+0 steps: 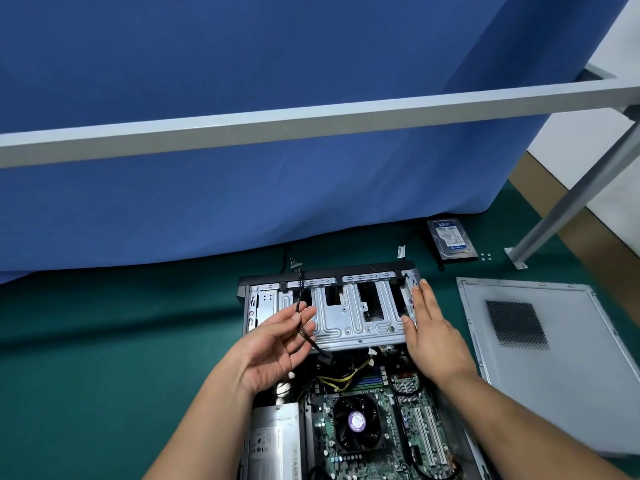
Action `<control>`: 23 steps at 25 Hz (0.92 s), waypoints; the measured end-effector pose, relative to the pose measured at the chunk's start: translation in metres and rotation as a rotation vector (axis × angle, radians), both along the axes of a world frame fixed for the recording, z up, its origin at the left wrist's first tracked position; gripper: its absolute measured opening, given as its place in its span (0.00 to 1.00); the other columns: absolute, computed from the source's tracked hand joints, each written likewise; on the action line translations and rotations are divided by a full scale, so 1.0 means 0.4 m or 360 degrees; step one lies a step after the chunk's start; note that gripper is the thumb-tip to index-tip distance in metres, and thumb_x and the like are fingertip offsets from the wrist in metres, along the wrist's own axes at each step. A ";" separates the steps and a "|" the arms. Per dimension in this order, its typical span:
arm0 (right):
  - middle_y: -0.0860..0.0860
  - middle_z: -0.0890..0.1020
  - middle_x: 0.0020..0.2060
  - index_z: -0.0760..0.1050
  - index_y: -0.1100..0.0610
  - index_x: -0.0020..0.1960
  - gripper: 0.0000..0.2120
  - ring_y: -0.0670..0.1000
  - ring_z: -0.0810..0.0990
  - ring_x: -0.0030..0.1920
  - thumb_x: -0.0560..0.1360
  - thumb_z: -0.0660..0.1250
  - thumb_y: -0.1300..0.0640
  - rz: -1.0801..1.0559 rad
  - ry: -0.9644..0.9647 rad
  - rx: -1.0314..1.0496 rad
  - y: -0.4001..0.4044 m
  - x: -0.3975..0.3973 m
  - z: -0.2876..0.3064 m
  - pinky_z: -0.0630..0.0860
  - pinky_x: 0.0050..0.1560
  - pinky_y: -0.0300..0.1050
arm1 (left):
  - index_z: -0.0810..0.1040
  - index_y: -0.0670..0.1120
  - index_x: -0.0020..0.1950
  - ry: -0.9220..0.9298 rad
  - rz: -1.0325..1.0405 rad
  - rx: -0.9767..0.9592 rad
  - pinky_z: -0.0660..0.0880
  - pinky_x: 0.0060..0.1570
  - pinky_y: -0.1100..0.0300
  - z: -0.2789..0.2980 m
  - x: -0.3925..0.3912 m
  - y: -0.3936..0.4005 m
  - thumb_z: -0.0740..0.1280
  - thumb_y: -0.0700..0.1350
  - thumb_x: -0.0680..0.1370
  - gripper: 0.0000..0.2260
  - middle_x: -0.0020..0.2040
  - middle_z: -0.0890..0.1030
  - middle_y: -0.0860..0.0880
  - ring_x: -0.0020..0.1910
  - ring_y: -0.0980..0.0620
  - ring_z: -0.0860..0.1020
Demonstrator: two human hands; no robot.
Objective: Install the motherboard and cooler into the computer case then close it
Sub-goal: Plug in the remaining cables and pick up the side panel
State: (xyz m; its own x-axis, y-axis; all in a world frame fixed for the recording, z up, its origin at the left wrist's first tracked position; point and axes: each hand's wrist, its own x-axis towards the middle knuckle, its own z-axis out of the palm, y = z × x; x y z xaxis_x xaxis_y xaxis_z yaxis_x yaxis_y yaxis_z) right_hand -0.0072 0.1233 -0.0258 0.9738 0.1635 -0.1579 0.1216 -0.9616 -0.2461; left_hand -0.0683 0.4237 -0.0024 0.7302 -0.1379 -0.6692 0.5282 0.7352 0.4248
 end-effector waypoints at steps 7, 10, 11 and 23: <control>0.42 0.32 0.80 0.44 0.52 0.84 0.30 0.55 0.81 0.56 0.85 0.48 0.44 0.0008 0.0000 -0.0015 -0.002 0.000 -0.003 0.79 0.53 0.49 | 0.79 0.40 0.63 0.0105 0.0023 0.0384 0.83 0.33 0.60 -0.007 0.026 -0.056 0.69 0.32 0.78 0.14 0.55 0.86 0.39 0.44 0.48 0.87; 0.45 0.35 0.82 0.45 0.53 0.84 0.30 0.56 0.71 0.71 0.86 0.48 0.45 0.0022 0.0015 -0.0012 0.000 0.003 0.009 0.73 0.68 0.53 | 0.77 0.37 0.61 0.0101 0.0124 0.0417 0.85 0.42 0.55 -0.002 0.018 -0.074 0.66 0.30 0.80 0.11 0.53 0.86 0.36 0.52 0.41 0.86; 0.47 0.38 0.82 0.47 0.52 0.84 0.29 0.56 0.63 0.77 0.86 0.49 0.45 0.0006 -0.0014 -0.0032 0.002 -0.001 0.017 0.66 0.74 0.55 | 0.77 0.36 0.61 0.0087 0.0141 0.0399 0.85 0.43 0.54 0.005 0.011 -0.081 0.66 0.29 0.80 0.11 0.52 0.86 0.36 0.52 0.40 0.86; 0.49 0.83 0.49 0.76 0.48 0.59 0.16 0.53 0.79 0.50 0.85 0.52 0.45 0.0688 0.0150 0.0191 0.211 -0.217 0.054 0.72 0.59 0.51 | 0.78 0.42 0.60 -0.0039 0.0134 0.0540 0.76 0.45 0.58 0.081 0.009 -0.104 0.66 0.39 0.82 0.07 0.49 0.83 0.43 0.42 0.50 0.81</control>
